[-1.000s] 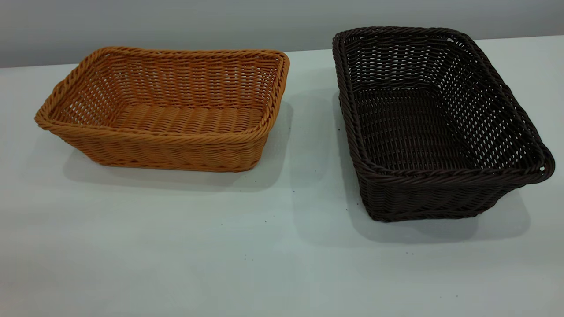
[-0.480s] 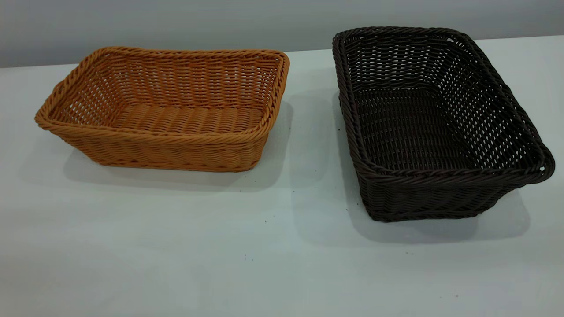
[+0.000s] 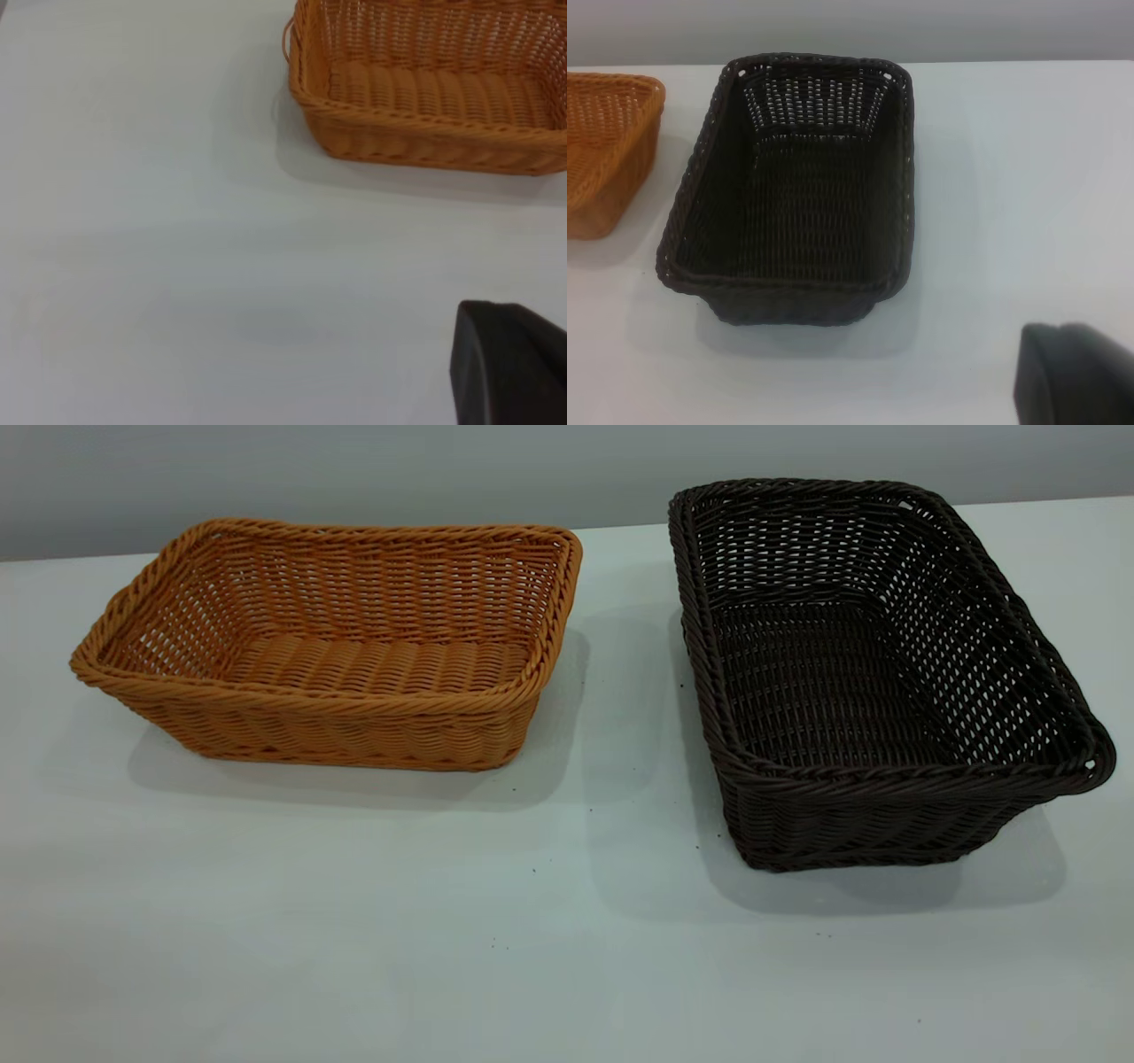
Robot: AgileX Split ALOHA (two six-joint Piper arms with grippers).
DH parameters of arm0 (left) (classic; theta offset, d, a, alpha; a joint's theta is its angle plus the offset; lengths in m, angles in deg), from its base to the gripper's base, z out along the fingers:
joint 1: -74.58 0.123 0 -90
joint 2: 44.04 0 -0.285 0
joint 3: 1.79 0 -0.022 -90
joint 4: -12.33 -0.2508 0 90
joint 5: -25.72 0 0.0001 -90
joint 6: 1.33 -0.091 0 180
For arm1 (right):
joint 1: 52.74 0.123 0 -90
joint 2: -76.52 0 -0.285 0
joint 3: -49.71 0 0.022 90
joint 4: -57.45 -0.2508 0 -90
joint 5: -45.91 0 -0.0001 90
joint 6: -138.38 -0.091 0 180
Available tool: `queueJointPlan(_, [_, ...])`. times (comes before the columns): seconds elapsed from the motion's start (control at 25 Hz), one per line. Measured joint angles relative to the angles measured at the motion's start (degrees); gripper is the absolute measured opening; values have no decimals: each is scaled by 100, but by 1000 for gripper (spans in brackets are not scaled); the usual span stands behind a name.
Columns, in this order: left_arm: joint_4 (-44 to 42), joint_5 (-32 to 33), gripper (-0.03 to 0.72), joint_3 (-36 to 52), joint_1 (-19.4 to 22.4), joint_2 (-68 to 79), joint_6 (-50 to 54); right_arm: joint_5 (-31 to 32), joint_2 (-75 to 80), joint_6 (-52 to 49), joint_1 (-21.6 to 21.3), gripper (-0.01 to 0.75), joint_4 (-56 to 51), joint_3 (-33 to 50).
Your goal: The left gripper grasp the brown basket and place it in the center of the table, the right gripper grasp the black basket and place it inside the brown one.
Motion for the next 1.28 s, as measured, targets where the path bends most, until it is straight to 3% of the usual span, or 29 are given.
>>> queueJointPlan(0.6, [374,-81,13,-38,0,0,-111,-78,0,-17,0,32,-280,-8])
queueJointPlan(0.8, [1054,-130,157,-346,0,0,-732,-78,0,4,0,156,-652,-268])
queueJointPlan(1.08, [1470,-313,484,-1079,0,604,-1265,391,631,73,0,405,-1013,-1110])
queueJointPlan(1.28, [1406,-571,574,-1523,-5,1511,-1701,600,1600,528,0,510,-1418,-1694])
